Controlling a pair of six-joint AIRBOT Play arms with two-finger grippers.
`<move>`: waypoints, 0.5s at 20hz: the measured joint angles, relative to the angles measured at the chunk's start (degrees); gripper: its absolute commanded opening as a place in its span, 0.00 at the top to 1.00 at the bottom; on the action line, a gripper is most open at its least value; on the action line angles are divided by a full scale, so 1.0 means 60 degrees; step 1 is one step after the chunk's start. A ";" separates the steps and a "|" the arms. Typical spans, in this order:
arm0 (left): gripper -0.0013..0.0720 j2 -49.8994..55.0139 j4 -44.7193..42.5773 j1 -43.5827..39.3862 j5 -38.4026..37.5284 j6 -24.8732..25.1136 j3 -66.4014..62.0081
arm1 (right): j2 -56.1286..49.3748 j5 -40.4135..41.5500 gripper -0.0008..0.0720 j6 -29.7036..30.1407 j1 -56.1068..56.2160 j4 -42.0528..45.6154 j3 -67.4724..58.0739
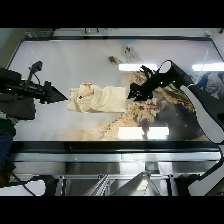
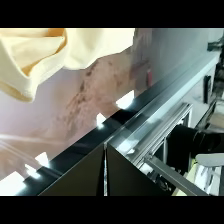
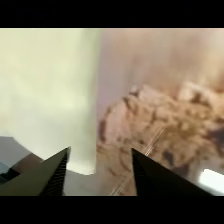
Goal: Fold the shirts.
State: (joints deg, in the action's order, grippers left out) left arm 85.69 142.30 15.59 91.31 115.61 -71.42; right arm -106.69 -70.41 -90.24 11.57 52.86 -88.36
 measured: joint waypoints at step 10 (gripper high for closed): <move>0.96 -0.1206 0.0280 0.1953 0.0036 0.0066 0.0790 | -0.0962 0.0841 0.37 0.2033 -0.0051 -0.4069 0.0954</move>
State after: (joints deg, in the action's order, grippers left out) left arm 78.46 143.98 27.31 91.53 116.01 -66.67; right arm -112.46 -65.36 -78.04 11.27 28.45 -82.63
